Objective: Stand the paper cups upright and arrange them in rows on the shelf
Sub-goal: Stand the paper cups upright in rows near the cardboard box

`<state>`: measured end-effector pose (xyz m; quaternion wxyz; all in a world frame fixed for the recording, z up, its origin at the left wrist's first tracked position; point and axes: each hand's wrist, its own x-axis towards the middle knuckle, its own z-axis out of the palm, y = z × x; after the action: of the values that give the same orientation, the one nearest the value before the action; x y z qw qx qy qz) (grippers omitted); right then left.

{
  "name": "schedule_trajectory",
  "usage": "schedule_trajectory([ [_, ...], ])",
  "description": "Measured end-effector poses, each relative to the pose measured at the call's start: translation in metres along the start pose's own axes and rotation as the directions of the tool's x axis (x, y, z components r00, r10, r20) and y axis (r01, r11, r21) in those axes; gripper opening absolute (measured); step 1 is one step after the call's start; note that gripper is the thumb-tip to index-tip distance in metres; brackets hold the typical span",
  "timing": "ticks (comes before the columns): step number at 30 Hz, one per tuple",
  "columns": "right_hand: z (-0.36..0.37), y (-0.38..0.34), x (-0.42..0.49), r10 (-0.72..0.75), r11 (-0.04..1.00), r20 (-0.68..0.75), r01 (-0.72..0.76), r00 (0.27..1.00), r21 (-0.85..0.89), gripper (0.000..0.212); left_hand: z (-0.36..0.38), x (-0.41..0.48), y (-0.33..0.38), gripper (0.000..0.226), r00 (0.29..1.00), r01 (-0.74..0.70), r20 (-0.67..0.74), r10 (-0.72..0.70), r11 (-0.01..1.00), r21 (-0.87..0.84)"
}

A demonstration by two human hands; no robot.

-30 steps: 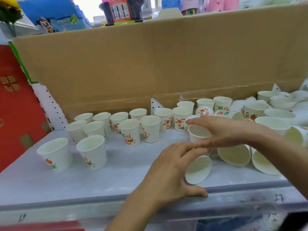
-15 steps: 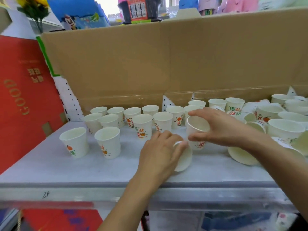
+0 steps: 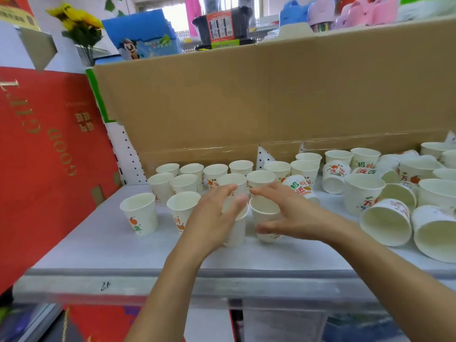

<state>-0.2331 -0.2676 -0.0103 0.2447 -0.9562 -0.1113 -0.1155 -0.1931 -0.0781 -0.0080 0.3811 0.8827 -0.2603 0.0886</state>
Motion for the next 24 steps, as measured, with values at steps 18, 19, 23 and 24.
schedule_trajectory([
  [18, -0.101, 0.068, -0.113, 0.075, 0.986, -0.163, -0.097, 0.984, -0.133, 0.066, 0.075, -0.015, 0.1, 0.064, 0.93, -0.358, 0.067, 0.36, 0.933, -0.042],
  [19, -0.11, 0.075, -0.12, 0.092, 0.983, -0.103, -0.106, 0.99, -0.148, 0.072, 0.088, -0.005, 0.105, 0.07, 0.952, -0.281, 0.113, 0.285, 0.958, -0.047],
  [23, -0.129, 0.09, -0.135, 0.172, 0.947, 0.205, -0.105, 0.964, -0.304, 0.085, 0.135, 0.041, 0.106, 0.08, 0.991, 0.047, 0.126, -0.052, 0.998, 0.044],
  [24, -0.129, 0.091, -0.134, 0.178, 0.931, 0.228, -0.088, 0.957, -0.355, 0.086, 0.144, 0.051, 0.104, 0.081, 0.988, 0.103, 0.112, -0.109, 0.993, 0.057],
])
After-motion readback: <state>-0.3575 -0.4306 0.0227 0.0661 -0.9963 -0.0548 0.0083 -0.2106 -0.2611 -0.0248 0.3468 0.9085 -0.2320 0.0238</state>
